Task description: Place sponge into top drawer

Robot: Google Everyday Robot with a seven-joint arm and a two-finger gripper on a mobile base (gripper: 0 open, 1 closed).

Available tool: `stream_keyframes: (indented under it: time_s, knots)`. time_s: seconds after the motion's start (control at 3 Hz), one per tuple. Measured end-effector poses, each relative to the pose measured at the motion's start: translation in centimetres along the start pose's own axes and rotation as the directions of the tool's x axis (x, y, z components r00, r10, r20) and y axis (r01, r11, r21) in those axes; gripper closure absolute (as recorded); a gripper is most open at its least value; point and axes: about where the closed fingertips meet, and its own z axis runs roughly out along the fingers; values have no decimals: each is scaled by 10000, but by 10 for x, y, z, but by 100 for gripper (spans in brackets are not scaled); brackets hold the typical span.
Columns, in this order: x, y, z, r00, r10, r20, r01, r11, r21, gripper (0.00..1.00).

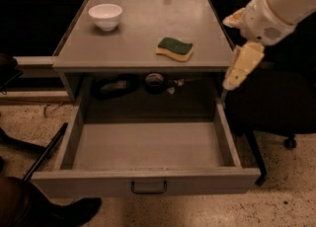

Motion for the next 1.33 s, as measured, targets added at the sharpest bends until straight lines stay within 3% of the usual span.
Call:
stream_keyframes:
  time_s: [0.33,0.67,1.33]
  knots:
    - [-14,-90,67,9926,25,1214,-121,9969,780,0]
    - [-14,-91,70,9924,11,1227,-110,9967,799,0]
    - [-25,-141,137,9818,-336,1867,120,9933,1152,0]
